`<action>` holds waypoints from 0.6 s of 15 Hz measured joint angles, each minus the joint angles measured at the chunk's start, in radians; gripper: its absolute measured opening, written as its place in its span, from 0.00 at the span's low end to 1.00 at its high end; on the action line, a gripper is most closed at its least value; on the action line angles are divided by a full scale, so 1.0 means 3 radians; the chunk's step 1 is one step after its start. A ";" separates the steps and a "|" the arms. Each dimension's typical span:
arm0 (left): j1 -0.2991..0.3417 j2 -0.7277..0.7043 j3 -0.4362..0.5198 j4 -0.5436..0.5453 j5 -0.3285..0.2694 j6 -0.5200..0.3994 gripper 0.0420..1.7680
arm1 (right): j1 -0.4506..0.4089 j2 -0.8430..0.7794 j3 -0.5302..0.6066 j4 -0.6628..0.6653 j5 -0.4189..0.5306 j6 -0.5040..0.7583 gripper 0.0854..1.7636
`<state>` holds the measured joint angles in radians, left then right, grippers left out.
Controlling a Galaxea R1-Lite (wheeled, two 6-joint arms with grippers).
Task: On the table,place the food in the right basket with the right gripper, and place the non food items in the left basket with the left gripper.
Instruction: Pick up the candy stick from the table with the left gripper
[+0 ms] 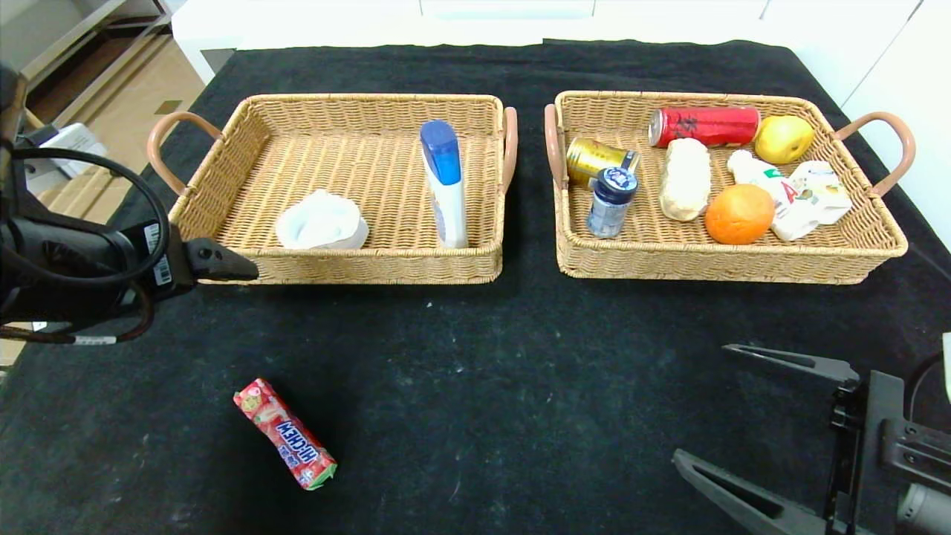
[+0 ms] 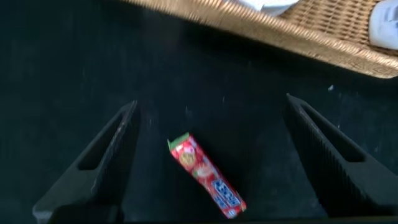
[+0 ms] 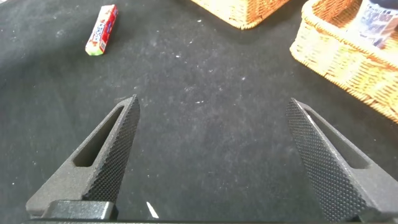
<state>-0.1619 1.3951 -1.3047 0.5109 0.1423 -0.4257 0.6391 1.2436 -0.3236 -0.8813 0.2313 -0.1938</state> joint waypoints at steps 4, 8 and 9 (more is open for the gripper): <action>-0.0050 -0.0039 0.0284 0.0101 -0.0047 -0.0158 0.95 | 0.0018 0.0009 0.0011 -0.0001 -0.0003 0.0001 0.97; -0.0270 -0.0026 0.0632 0.0091 -0.0019 -0.0226 0.96 | 0.0033 0.0013 0.0014 0.0003 -0.0005 0.0004 0.97; -0.0318 -0.0026 0.0693 0.0096 -0.0016 -0.0228 0.96 | 0.0035 0.0019 0.0014 0.0003 -0.0005 0.0005 0.97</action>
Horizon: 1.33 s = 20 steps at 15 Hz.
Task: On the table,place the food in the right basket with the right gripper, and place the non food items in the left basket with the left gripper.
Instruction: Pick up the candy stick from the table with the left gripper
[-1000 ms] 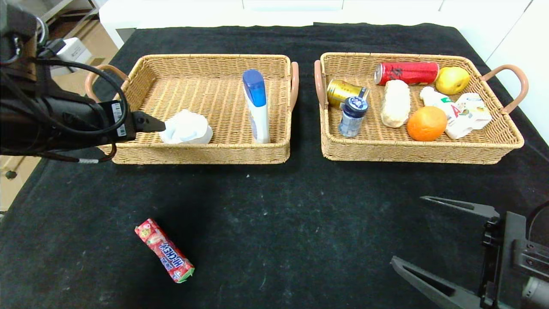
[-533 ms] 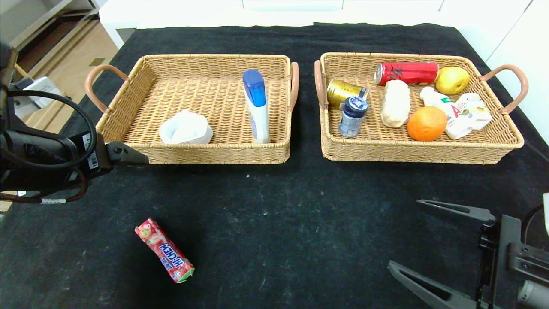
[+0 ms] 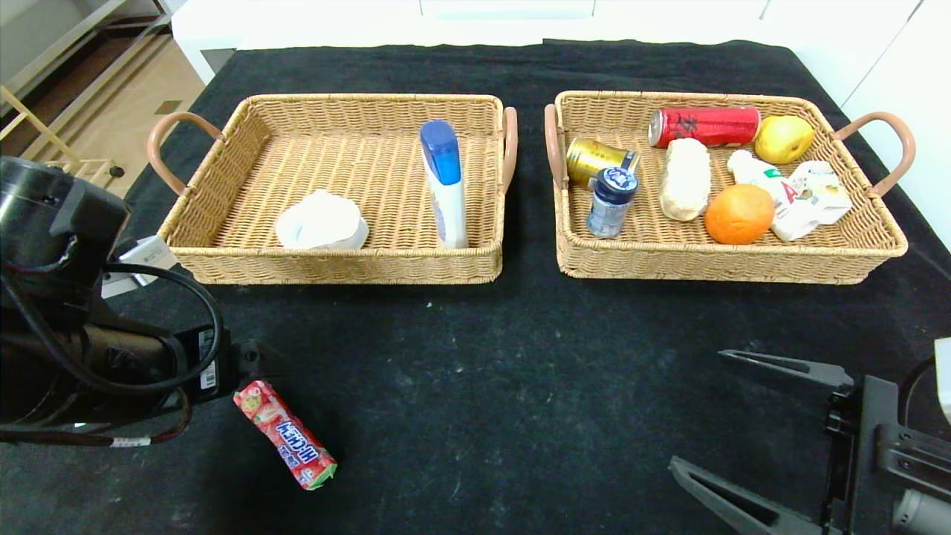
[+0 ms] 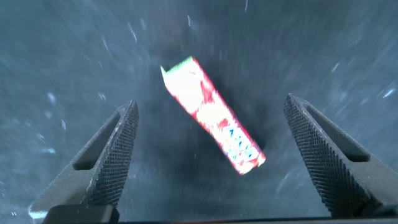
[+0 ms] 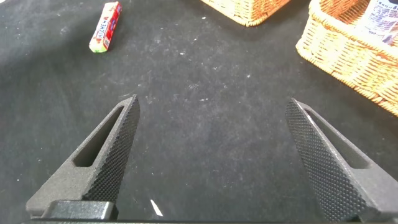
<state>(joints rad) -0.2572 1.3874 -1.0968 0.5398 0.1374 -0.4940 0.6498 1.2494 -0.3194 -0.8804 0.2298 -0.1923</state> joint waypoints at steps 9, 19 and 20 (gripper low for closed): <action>-0.0212 0.0150 0.0364 -0.0255 0.0013 -0.0158 0.96 | 0.0001 0.0032 0.0005 -0.0004 -0.0003 0.0000 0.97; -0.0249 0.0234 0.0430 -0.0265 0.0014 -0.0162 0.97 | 0.0005 0.0016 0.0018 -0.0003 0.0001 0.0001 0.97; -0.0249 0.0250 0.0435 -0.0270 0.0016 -0.0162 0.97 | 0.0005 0.0016 0.0019 -0.0003 0.0000 0.0001 0.97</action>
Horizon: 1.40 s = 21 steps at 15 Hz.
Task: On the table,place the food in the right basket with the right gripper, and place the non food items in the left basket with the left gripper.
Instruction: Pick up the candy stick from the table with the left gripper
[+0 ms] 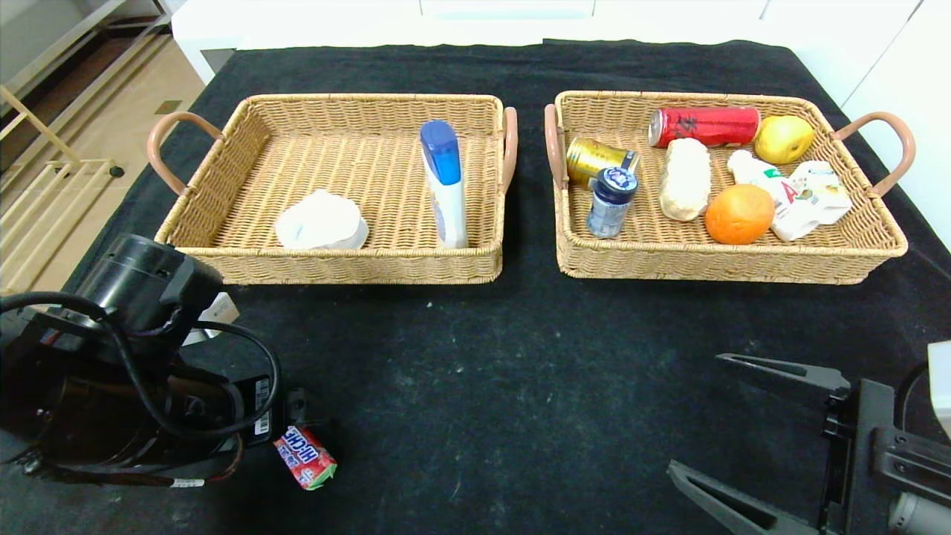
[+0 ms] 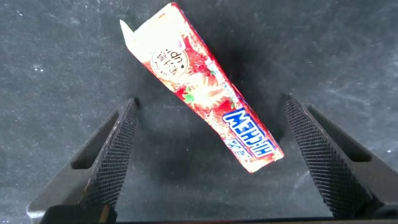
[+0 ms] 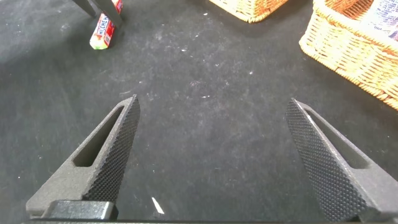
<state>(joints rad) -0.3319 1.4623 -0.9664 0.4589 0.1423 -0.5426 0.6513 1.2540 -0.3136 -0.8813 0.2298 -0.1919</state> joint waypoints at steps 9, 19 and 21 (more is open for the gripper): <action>-0.0014 0.0101 0.0038 -0.0111 0.0014 0.0008 0.42 | 0.0003 0.0002 0.0002 0.0000 0.0004 0.0001 0.97; -0.0050 0.0145 0.0048 -0.0108 0.0013 -0.0003 0.17 | 0.0001 0.0013 0.0006 0.0004 0.0005 0.0000 0.97; -0.0054 0.0143 0.0048 -0.0100 0.0011 -0.0003 0.17 | 0.0001 0.0013 0.0006 0.0006 0.0005 0.0001 0.97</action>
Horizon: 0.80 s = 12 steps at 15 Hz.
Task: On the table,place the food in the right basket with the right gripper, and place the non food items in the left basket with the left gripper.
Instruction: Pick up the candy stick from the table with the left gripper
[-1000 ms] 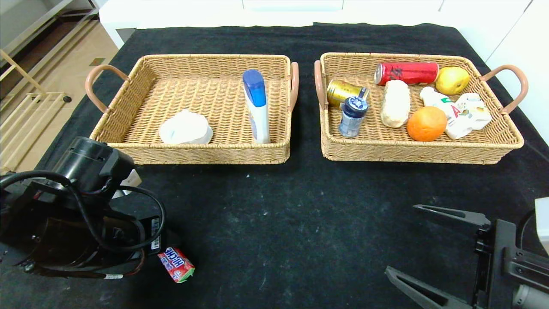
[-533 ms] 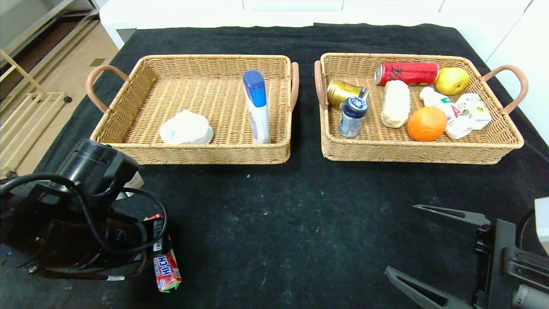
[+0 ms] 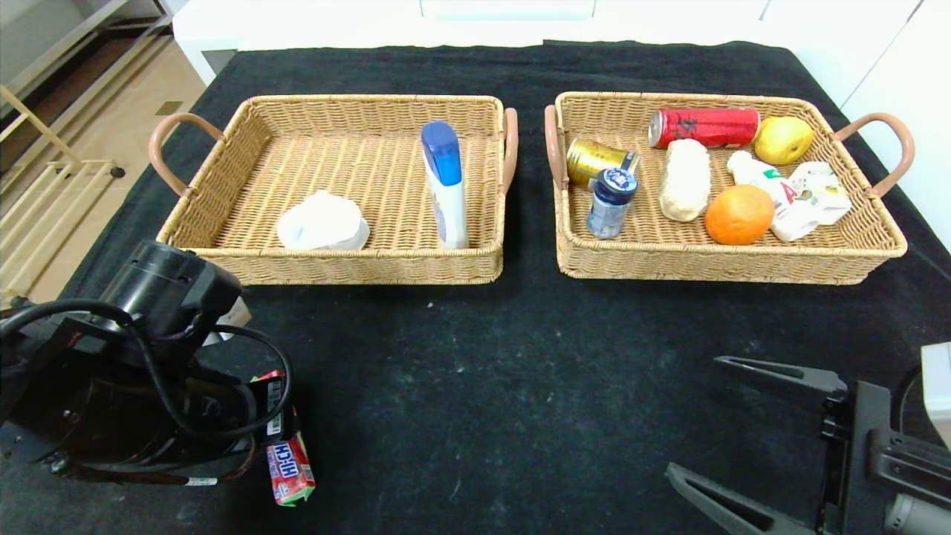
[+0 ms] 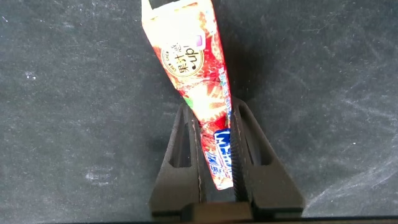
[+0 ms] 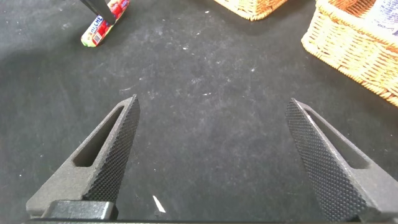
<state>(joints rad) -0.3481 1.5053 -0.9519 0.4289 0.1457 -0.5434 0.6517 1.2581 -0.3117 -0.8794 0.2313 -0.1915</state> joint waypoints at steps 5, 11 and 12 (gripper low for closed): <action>-0.0018 -0.0127 -0.0028 0.0084 -0.0013 0.0016 0.17 | 0.0000 0.0018 0.0006 0.0010 0.0000 0.0000 0.97; -0.0143 -0.0323 -0.0438 0.0380 -0.0024 0.0057 0.17 | 0.0001 0.0025 -0.0004 -0.0001 -0.0001 -0.0001 0.97; -0.0221 -0.0335 -0.0493 0.0379 -0.0030 0.0057 0.17 | -0.0001 0.0025 -0.0006 -0.0001 -0.0003 0.0001 0.97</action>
<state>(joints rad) -0.4145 1.4047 -1.0998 0.5426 0.1366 -0.5262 0.6513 1.2655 -0.3136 -0.8798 0.2304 -0.1913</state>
